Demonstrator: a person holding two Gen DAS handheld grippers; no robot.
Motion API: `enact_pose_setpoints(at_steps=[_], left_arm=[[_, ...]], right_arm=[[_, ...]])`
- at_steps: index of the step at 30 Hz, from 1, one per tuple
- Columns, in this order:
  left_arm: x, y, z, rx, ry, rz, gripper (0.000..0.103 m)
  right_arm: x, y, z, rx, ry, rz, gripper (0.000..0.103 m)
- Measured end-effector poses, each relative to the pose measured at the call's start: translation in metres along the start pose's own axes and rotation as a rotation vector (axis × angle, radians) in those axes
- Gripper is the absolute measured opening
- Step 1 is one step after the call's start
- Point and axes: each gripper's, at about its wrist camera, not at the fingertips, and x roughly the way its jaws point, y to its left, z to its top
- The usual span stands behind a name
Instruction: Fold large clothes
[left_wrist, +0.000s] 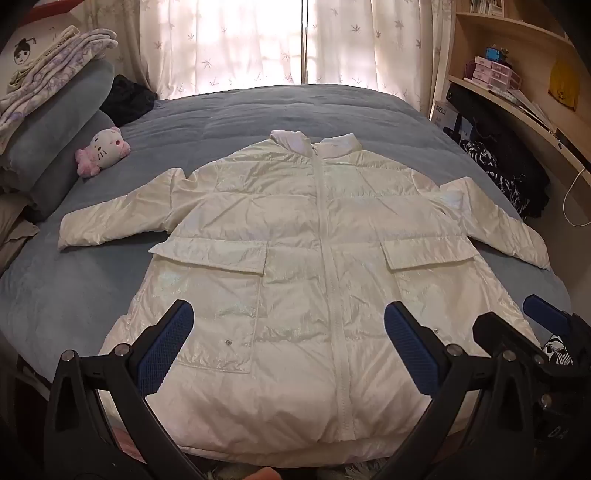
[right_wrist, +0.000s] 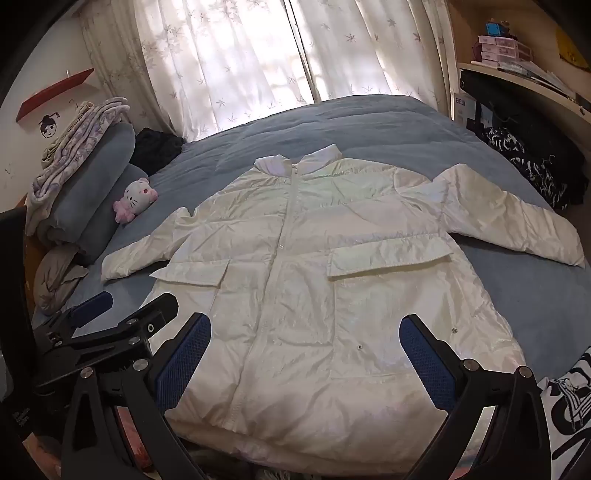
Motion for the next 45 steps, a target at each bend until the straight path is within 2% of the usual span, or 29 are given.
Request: enact_pose_setpoints(at_steps=[3,45], left_arm=[[0.001,0.0,0.0,0.001,0.021,-0.004,0.102],[-0.004,0.012,-0.007,-0.009,0.028,0.008,0.101]], right_arm=[[0.0,0.0,0.001,0.001,-0.001,0.006,0.103],[0.015,0.005,-0.008,0.01,0.024,0.014,0.103]])
